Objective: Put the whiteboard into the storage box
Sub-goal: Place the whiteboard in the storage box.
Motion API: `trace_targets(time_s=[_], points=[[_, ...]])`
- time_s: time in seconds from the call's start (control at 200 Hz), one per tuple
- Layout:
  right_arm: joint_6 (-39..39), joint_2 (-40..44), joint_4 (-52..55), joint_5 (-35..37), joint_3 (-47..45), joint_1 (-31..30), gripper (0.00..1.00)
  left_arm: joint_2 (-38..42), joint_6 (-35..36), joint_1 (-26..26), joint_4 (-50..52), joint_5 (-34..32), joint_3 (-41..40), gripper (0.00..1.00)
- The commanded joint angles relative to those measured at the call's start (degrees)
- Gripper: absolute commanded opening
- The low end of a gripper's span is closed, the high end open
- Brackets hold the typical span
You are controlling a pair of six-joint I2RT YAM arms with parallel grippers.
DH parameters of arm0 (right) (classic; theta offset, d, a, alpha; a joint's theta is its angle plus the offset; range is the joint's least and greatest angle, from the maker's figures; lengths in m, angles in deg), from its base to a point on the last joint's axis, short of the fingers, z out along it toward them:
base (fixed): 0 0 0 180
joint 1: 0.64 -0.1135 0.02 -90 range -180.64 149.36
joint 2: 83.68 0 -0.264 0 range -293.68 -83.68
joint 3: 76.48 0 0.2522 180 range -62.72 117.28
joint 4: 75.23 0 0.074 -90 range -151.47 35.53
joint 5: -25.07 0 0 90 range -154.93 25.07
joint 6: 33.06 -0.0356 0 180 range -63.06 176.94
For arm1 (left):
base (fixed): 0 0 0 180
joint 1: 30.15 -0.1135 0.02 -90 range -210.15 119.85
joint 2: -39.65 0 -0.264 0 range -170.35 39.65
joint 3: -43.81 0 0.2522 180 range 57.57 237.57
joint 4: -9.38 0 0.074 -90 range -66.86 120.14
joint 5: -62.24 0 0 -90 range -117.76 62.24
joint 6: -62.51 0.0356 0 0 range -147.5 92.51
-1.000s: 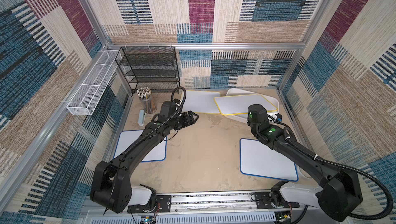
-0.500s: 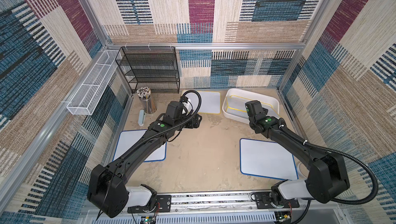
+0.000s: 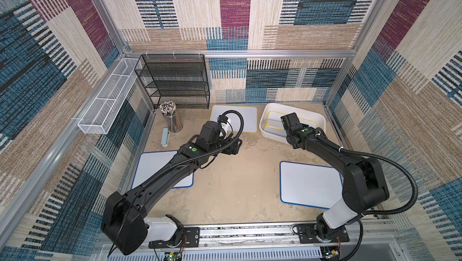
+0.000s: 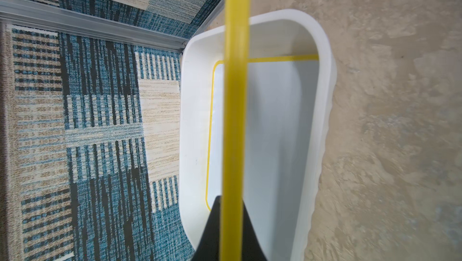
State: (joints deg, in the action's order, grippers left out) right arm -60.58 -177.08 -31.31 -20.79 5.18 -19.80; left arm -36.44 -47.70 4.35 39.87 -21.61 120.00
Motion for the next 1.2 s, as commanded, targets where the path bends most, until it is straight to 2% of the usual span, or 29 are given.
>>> trace_targets(time_s=[0.0,0.376,0.701,0.812,0.947,1.192], points=[[-8.90,-1.73,-3.59,3.92,1.38,0.55,0.09,-0.26,-0.17,0.35,0.21,-0.07,0.31,0.84],[-8.39,-8.94,-5.54,1.12,5.61,2.15,0.13,-1.39,-0.63,0.54,0.32,-0.33,0.31,0.84],[-7.38,-9.82,-8.25,-2.01,3.16,2.37,0.19,-2.22,-1.10,0.74,0.41,-0.35,0.39,0.84],[-6.81,-10.03,-8.27,-2.75,2.95,2.30,0.27,-2.15,-1.02,0.74,0.46,-0.83,0.38,0.84],[-6.55,-10.51,-8.59,-4.83,2.61,2.50,0.31,-2.12,-1.15,0.74,0.82,-1.49,0.48,0.84],[-2.02,-11.12,-11.17,-10.58,2.43,3.99,0.45,-2.35,-1.50,0.74,1.15,-1.67,0.71,0.84]])
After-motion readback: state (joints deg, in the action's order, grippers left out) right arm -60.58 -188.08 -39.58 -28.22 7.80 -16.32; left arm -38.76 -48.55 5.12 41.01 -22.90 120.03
